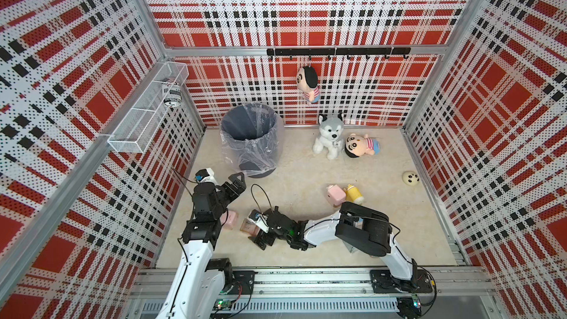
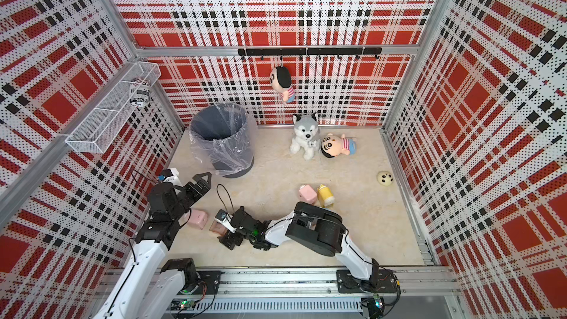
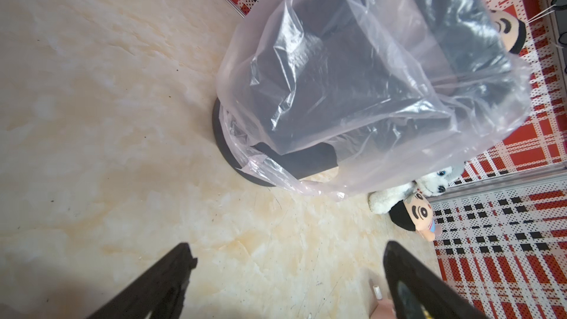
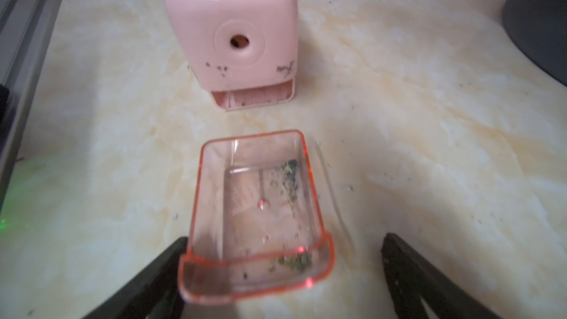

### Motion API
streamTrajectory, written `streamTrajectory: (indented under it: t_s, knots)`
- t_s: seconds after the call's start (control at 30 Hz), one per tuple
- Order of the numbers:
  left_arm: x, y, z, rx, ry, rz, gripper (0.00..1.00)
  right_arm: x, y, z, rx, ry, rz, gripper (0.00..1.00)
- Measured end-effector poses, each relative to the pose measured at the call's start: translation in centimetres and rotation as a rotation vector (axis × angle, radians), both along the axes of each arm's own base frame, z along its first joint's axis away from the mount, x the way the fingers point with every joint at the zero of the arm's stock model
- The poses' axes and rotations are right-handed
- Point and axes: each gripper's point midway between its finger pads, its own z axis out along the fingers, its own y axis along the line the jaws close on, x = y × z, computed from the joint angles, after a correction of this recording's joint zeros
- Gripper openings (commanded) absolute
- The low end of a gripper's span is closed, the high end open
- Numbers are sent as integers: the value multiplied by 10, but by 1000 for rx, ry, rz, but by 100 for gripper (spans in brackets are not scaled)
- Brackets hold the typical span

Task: Take out the pencil sharpener tray and clean the shavings
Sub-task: Place the container at the center of the board.

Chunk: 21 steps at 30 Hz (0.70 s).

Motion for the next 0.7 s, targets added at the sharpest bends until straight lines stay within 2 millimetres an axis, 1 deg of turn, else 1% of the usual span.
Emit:
streamTrajectory:
  t_s: [0.07,0.17,0.27,0.33,0.43,0.53,0.6,0.7]
  knots:
    - [-2,-7,2,11,-2,-12,98,-2,-13,7,-1,3,-15,100]
    - [-4,-23,6,28,-2,-48,98,-5,-32,36,41,3,-48,100]
    - [-7,-47,14,40,-7,-96,98,-1,-49,83,134,-6,-122,100]
    - [-10,-65,20,41,-15,-131,98,6,-63,117,209,-7,-204,100]
    - [-13,-89,28,37,-23,-171,98,16,-87,153,280,-3,-320,100]
    - [-17,-108,29,32,-21,-202,98,22,-115,172,305,9,-413,100]
    - [-19,-122,25,29,-13,-224,98,26,-136,177,309,18,-469,100]
    - [-22,-143,17,32,6,-252,98,38,-173,177,309,34,-567,100]
